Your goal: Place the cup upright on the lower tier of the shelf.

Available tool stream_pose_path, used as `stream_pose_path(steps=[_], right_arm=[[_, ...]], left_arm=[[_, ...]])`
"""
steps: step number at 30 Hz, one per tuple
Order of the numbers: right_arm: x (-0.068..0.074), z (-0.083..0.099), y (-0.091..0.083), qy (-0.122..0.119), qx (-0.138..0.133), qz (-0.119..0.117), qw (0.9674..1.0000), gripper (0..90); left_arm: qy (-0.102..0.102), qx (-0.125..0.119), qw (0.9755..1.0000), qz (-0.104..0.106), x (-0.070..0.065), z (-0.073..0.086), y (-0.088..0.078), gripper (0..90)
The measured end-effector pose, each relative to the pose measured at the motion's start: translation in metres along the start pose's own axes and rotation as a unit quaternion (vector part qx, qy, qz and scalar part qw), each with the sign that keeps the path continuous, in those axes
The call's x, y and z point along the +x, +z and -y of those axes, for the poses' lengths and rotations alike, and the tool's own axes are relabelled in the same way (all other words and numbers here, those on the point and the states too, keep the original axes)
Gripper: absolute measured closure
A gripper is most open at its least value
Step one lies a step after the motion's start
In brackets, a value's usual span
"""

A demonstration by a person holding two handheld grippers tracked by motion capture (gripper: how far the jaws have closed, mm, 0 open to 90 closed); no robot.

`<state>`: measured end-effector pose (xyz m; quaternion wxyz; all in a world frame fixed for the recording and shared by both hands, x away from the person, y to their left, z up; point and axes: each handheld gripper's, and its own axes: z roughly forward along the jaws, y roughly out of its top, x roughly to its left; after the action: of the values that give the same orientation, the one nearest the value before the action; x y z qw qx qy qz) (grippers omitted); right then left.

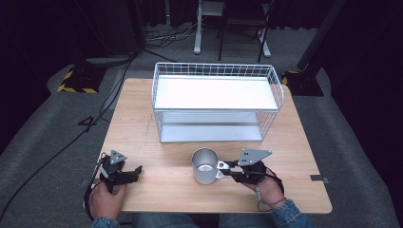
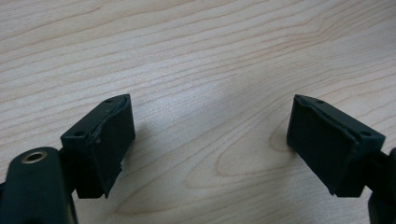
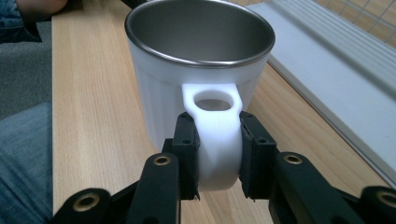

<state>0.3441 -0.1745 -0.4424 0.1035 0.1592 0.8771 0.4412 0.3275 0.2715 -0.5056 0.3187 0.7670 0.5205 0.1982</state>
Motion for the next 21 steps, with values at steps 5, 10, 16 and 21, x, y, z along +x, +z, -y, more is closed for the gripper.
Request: stream_pose_path(steps=[5,10,16,21], right_arm=[[-0.001,-0.003,-0.003,0.001,-0.007,0.013,0.9999,71.7],[-0.005,-0.006,-0.007,0.006,-0.016,0.024,0.9996,71.7],[-0.011,-0.017,-0.012,0.01,-0.03,0.045,0.9985,71.7],[-0.02,-0.025,-0.012,0.023,-0.041,0.061,0.997,71.6]], left_arm=[[0.0,0.0,1.0,0.0,0.0,0.0,0.0,15.5],[0.0,0.0,1.0,0.0,0.0,0.0,0.0,15.5],[0.0,0.0,1.0,0.0,0.0,0.0,0.0,15.5],[0.0,0.0,1.0,0.0,0.0,0.0,0.0,15.5]])
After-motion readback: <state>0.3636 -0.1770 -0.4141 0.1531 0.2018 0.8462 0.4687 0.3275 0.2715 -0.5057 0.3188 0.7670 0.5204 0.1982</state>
